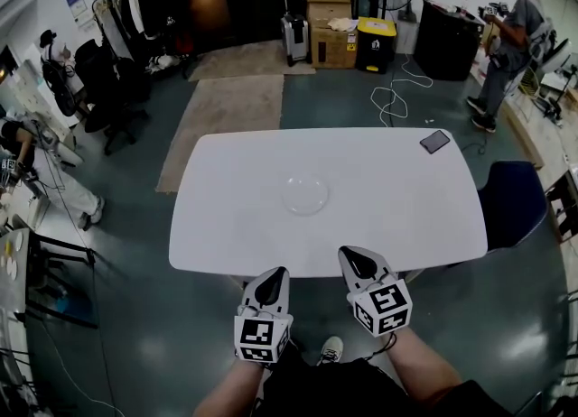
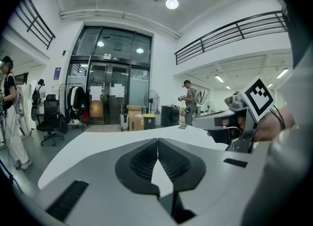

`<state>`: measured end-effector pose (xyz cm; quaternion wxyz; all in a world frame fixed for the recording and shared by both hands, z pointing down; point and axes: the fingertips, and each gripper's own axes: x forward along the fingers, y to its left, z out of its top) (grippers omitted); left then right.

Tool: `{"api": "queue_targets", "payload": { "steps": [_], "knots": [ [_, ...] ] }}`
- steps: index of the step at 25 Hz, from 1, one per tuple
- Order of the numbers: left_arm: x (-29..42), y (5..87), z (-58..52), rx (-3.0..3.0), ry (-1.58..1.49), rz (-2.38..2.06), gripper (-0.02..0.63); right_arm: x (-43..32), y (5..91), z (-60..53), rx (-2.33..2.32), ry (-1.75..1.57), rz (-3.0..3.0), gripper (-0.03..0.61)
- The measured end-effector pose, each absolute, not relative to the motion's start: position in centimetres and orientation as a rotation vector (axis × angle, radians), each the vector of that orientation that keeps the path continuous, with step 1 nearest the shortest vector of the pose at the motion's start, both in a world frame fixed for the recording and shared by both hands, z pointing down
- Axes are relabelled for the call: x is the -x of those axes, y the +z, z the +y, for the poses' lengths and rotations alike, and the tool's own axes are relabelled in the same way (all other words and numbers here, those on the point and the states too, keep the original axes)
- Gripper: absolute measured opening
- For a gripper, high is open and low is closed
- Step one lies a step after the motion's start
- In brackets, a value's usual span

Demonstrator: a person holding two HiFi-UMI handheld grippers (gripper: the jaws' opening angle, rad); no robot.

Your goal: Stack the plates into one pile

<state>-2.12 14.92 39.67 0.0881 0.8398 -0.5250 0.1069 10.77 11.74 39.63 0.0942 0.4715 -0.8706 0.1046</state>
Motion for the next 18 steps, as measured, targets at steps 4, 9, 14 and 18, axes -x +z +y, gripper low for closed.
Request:
{"api": "queue_targets", "payload": {
  "steps": [4, 9, 14, 18],
  "knots": [
    [2.0, 39.4, 15.1, -2.499, 0.32, -1.564, 0.02, -10.7, 39.4, 11.9, -1.395, 0.312, -2.584, 0.017],
    [1.8, 38.8, 14.8, -2.5, 0.32, -1.57, 0.02, -10.9, 38.9, 11.6, -1.395, 0.313, -2.587, 0.017],
    [1.4, 38.6, 15.0, -2.502, 0.312, -1.579, 0.02, -11.3, 39.2, 11.9, -1.395, 0.308, -2.588, 0.017],
    [1.4, 38.5, 15.1, -2.506, 0.309, -1.582, 0.02, -11.4, 39.1, 12.0, -1.393, 0.303, -2.588, 0.017]
  ]
}}
